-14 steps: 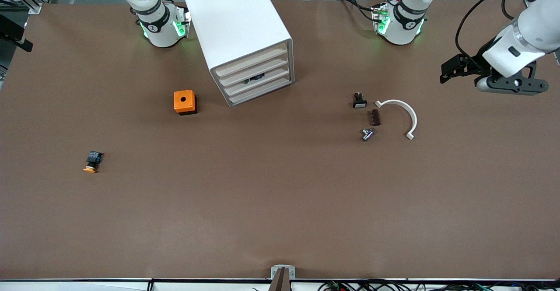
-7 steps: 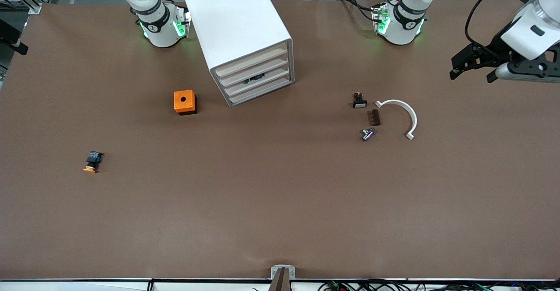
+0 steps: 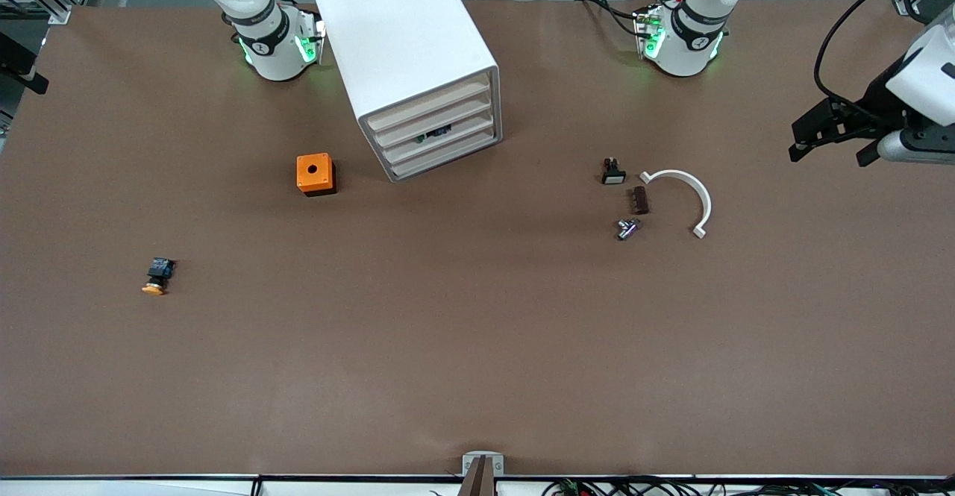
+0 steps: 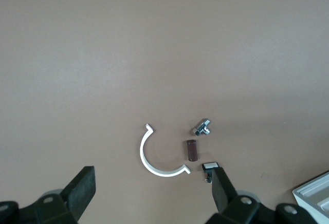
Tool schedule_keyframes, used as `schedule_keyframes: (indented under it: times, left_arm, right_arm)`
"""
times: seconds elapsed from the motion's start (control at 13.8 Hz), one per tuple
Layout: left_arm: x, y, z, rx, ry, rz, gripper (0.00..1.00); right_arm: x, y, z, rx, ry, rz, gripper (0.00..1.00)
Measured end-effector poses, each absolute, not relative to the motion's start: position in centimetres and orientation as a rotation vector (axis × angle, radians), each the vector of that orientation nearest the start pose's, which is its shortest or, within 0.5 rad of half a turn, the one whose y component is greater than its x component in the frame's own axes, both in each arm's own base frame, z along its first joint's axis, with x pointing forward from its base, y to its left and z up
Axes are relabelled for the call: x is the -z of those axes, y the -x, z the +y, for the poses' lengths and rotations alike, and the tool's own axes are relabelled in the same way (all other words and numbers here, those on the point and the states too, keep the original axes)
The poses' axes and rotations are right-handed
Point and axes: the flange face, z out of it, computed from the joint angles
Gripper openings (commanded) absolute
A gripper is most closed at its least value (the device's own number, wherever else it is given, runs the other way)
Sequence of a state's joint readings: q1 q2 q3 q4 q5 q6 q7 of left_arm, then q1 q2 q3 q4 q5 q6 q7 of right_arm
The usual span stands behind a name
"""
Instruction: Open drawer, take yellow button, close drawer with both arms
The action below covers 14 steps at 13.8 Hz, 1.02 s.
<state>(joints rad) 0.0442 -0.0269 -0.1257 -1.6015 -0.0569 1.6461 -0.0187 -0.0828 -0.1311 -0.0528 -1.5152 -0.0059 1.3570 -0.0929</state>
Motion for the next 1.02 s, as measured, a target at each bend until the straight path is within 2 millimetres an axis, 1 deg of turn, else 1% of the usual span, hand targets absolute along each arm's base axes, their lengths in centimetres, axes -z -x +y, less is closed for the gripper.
schedule_keyframes:
  times: [0.22, 0.44, 0.8, 1.02]
  left_arm:
    - [-62.74, -55.63, -4.82, 0.097, 3.180, 0.093, 1.00]
    - [-62.82, -55.61, -4.73, 0.098, 3.135, 0.104, 1.00]
    - [-62.87, -55.58, -4.79, 0.096, 3.133, 0.107, 1.00]
    - [-63.27, -55.58, -4.84, 0.108, 3.136, 0.048, 1.00]
  right_arm:
    - [-69.92, -48.18, -6.90, -0.046, 3.137, 0.068, 1.00]
    - [-69.75, -47.85, -6.87, -0.052, 3.135, 0.068, 1.00]
    - [-69.79, -47.57, -6.83, -0.051, 3.135, 0.067, 1.00]
    - [-69.71, -47.57, -6.84, -0.054, 3.135, 0.068, 1.00]
